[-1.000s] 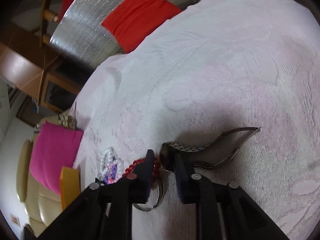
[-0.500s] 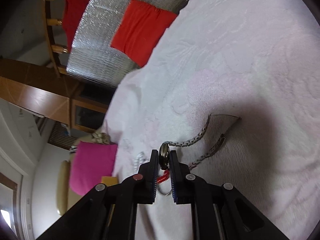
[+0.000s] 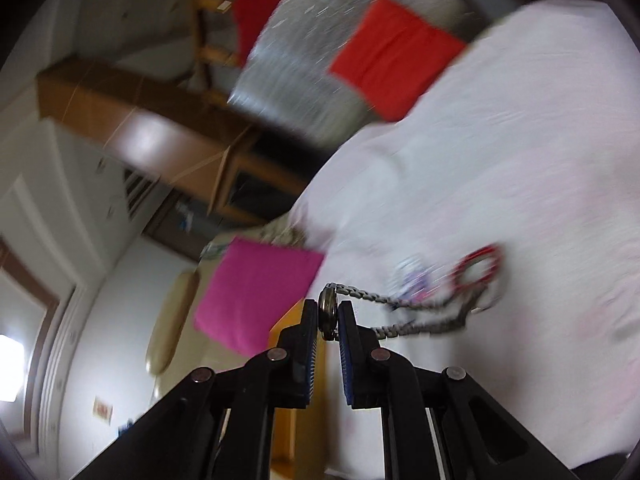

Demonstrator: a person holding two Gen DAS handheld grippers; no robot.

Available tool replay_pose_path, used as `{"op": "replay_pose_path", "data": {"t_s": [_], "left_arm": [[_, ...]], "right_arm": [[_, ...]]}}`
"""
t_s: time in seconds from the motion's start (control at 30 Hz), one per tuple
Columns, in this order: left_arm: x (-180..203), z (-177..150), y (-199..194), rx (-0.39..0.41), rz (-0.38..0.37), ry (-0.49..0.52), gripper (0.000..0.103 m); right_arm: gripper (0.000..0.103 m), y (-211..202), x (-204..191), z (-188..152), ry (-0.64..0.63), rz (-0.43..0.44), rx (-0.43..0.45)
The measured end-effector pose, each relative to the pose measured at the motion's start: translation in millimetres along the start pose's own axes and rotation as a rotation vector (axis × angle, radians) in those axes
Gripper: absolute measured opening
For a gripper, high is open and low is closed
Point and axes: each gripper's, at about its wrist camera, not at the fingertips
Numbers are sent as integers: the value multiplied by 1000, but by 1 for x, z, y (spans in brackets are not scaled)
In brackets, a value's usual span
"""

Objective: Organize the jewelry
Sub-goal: 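Carry both items to the orange box and open both grippers inside it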

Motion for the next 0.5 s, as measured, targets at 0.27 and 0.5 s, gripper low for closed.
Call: {"op": "replay_pose_path", "data": {"t_s": [0.27, 0.5], "left_arm": [[-93, -18, -19, -22, 162, -122, 22], [-153, -72, 48, -170, 178, -262, 22]], "right_arm": [[12, 102, -93, -61, -132, 118, -190], [12, 180, -130, -99, -226, 39, -254]]}}
Point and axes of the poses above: each gripper's, at about its wrist camera, not at the fingertips, and y roughly the way its jaws point, x to its right, z to its top, and after that the axes turned 4 degrees about z, right-handed
